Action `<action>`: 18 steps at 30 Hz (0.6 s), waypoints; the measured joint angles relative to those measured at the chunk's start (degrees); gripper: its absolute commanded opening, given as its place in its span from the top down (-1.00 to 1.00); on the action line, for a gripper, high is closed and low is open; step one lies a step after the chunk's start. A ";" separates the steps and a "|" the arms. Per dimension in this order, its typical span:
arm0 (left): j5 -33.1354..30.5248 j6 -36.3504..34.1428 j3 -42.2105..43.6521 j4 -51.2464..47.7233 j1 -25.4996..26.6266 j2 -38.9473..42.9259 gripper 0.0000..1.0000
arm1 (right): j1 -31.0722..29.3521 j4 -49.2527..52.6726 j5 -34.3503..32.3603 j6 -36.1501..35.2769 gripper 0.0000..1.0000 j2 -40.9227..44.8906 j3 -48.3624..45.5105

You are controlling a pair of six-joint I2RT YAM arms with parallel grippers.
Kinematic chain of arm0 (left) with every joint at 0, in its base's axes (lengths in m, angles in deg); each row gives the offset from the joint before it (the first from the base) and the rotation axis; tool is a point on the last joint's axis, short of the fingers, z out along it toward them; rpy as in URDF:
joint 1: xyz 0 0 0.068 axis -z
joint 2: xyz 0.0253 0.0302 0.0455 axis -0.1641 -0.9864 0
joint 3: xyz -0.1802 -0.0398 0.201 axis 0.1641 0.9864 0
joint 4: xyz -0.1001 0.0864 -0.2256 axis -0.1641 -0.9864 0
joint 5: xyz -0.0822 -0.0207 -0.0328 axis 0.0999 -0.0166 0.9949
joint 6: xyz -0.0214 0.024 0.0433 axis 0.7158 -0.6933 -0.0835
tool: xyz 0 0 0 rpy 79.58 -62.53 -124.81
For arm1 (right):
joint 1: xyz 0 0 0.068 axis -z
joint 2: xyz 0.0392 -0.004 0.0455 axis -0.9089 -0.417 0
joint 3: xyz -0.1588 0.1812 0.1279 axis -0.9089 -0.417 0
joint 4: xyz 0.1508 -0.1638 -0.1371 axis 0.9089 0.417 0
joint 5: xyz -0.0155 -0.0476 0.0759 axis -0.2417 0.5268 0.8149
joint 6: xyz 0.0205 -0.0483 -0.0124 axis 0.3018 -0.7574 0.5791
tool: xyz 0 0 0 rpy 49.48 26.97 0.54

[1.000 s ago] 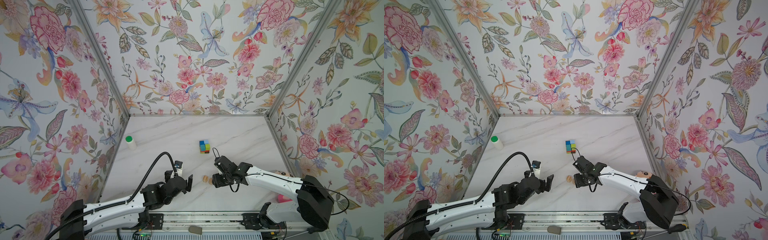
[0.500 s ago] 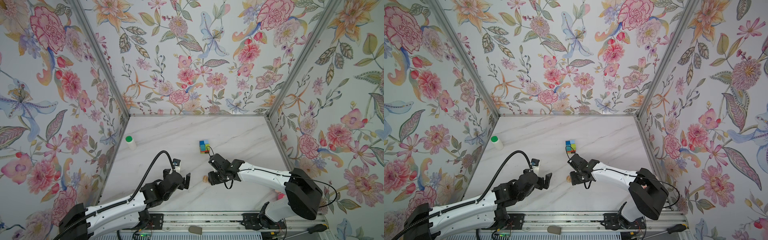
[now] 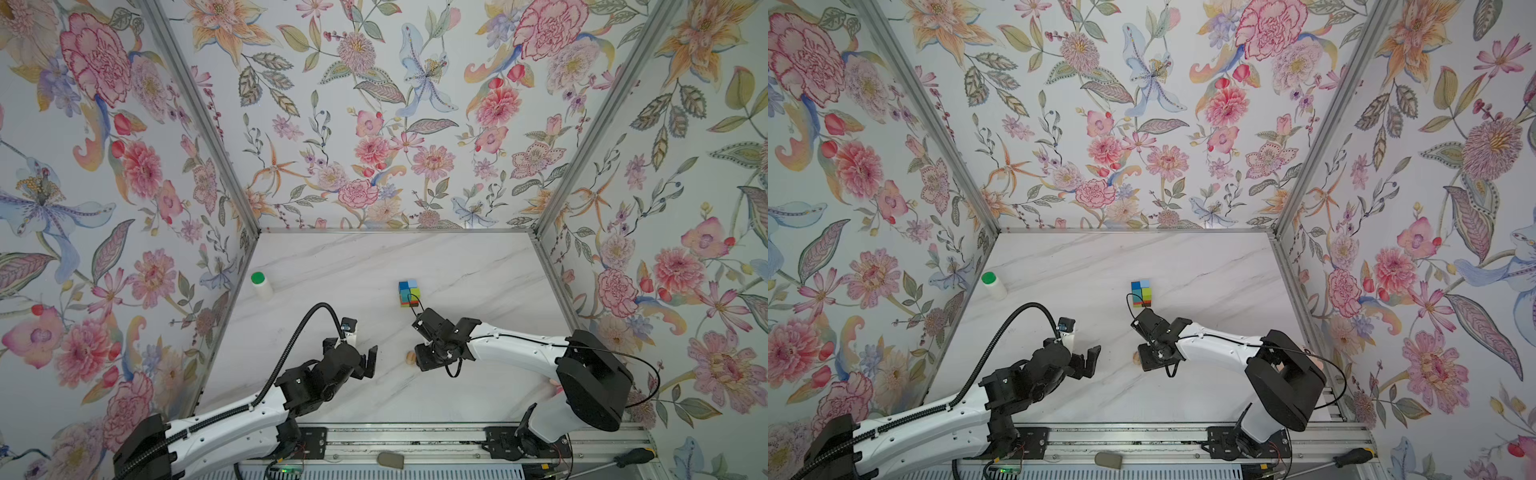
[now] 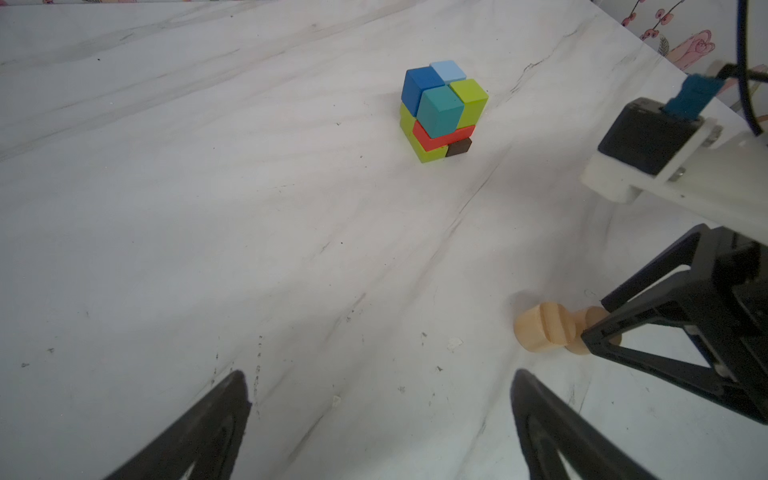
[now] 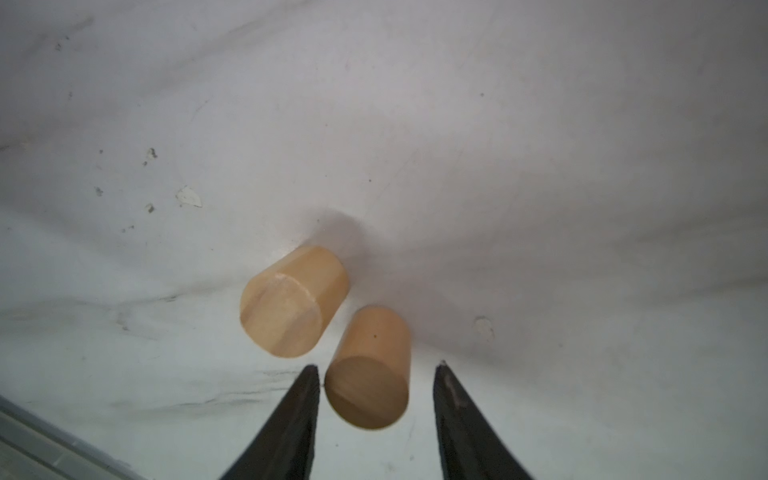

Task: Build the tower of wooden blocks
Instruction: 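Close the right gripper on one wooden cylinder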

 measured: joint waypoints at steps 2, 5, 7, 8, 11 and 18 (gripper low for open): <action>0.04 0.00 0.24 -0.02 -0.02 0.31 -0.99 | 0.00 0.07 -0.15 0.00 0.11 -0.28 0.33; 0.24 -0.02 0.57 -0.02 -0.28 0.57 -0.98 | -0.04 0.22 -0.55 -0.02 0.14 -0.35 0.76; 0.26 -0.20 0.66 -0.04 -0.39 0.70 -0.98 | -0.04 0.33 -0.59 -0.02 0.15 -0.61 1.03; 0.37 -0.24 0.68 -0.02 -0.42 0.83 -0.98 | -0.04 0.35 -0.61 -0.04 0.15 -0.87 1.20; 0.42 -0.42 0.76 -0.02 -0.63 1.25 -0.98 | -0.07 0.42 -0.74 -0.04 0.16 -1.70 1.46; 1.05 -0.42 1.31 -0.02 -0.98 1.70 -0.98 | -0.04 0.85 -0.94 -0.02 0.24 -2.80 1.55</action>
